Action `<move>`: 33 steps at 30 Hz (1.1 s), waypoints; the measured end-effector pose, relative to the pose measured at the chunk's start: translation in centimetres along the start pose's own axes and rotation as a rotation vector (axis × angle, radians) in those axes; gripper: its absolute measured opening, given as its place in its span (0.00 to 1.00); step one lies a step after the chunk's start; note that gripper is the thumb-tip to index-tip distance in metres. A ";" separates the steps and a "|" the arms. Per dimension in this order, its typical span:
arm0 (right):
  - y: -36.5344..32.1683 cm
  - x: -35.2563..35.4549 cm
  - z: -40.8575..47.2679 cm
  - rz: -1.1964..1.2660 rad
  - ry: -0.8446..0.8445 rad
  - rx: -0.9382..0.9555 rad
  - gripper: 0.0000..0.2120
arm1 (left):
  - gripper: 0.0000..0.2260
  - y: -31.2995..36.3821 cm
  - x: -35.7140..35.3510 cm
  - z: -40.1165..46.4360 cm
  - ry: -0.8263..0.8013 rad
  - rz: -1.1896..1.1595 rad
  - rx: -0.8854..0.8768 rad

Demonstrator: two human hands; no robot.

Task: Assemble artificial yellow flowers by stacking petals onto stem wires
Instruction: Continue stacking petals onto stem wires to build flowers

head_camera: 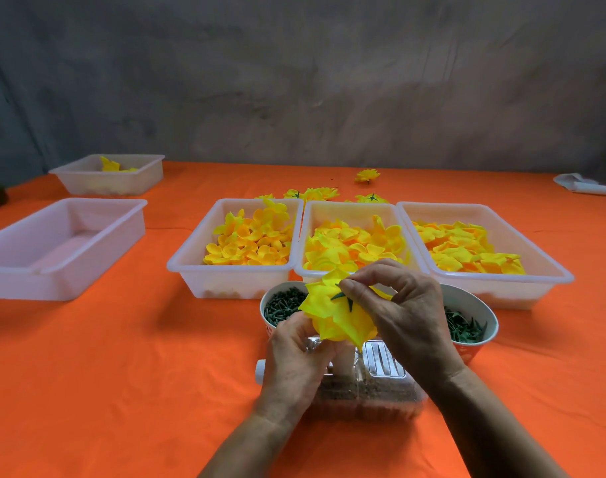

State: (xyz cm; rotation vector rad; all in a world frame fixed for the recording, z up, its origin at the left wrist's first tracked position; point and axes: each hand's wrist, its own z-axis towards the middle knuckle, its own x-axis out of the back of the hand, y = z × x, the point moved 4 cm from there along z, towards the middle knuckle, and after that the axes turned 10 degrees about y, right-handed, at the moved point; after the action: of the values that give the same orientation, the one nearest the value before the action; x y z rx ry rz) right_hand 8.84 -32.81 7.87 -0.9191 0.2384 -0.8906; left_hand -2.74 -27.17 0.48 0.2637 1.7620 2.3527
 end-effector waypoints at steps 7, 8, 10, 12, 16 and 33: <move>-0.1 0.1 0.0 -0.004 -0.002 -0.012 0.10 | 0.14 -0.1 0.0 0.3 0.049 -0.014 0.040; -0.2 0.1 0.0 0.000 -0.003 -0.019 0.09 | 0.13 -0.1 -0.1 0.3 0.056 -0.010 0.041; -0.4 0.1 0.1 0.013 -0.012 -0.025 0.07 | 0.16 -0.3 -0.1 0.5 0.076 0.015 0.032; -0.8 0.2 0.3 0.014 -0.016 -0.011 0.05 | 0.20 -0.2 -0.1 0.7 0.075 0.056 0.008; -1.4 0.9 1.4 0.067 0.008 -0.015 0.04 | 0.09 -0.2 0.0 0.7 0.062 0.070 0.023; 4.4 -0.8 3.5 1.237 0.271 -1.164 0.02 | 0.05 1.7 0.9 2.9 0.035 -0.022 -0.032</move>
State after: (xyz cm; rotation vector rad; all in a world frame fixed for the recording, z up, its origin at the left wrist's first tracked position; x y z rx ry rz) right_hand 12.65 -28.85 6.45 -1.3881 1.4746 0.4063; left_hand -2.91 -24.70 2.95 0.1984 1.7311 2.3821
